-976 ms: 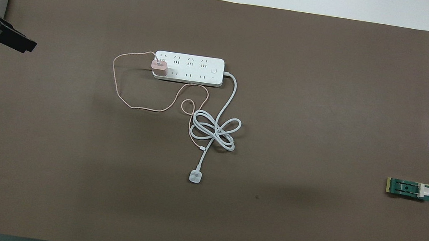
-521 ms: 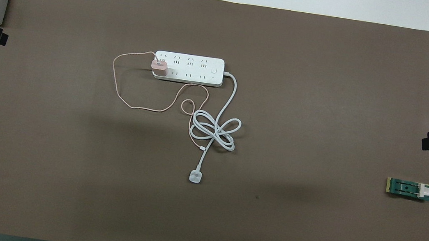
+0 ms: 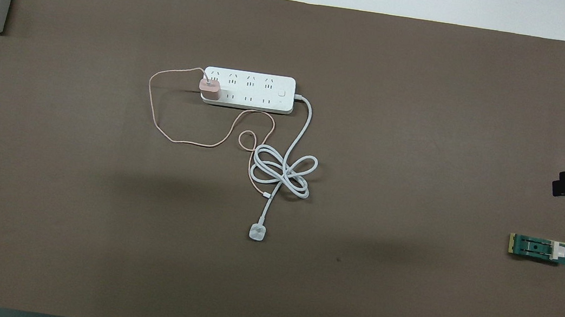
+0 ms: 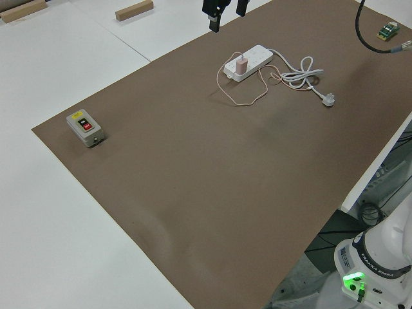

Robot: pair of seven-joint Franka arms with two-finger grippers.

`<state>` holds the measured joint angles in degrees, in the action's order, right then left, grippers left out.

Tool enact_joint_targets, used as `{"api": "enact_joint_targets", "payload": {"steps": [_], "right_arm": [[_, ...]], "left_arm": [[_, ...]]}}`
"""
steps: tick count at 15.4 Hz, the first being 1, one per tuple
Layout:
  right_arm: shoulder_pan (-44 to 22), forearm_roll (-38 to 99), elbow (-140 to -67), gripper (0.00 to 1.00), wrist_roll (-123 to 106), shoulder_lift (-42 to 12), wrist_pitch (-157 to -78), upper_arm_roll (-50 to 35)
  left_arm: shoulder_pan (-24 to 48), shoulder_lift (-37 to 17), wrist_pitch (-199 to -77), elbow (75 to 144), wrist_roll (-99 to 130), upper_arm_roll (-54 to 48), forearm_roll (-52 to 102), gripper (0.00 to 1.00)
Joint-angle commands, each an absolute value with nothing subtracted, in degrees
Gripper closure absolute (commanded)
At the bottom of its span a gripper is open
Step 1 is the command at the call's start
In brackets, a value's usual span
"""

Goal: Plug charger into power strip

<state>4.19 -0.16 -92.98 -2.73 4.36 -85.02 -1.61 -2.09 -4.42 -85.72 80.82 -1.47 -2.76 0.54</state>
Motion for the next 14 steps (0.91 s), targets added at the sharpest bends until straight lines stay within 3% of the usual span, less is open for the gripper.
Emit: {"api": "enact_joint_targets", "payload": {"steps": [1, 6, 14], "right_arm": [[5.10, 0.09, -92.29, 0.00, -4.31, 4.31, -83.76, -2.20], [5.01, 0.09, -92.29, 0.00, -4.31, 4.40, -83.76, -2.29], [5.01, 0.09, -92.37, 0.00, -4.31, 4.48, -83.85, -2.29]], "left_arm": [[-2.37, -2.37, -81.58, 82.44, -0.09, -4.30, -1.31, 0.00], [-1.32, 1.22, -77.61, 84.62, 0.61, -5.01, -1.23, 0.00], [-0.97, 0.79, -80.15, 85.34, 0.44, -5.10, -0.70, 0.00]]}}
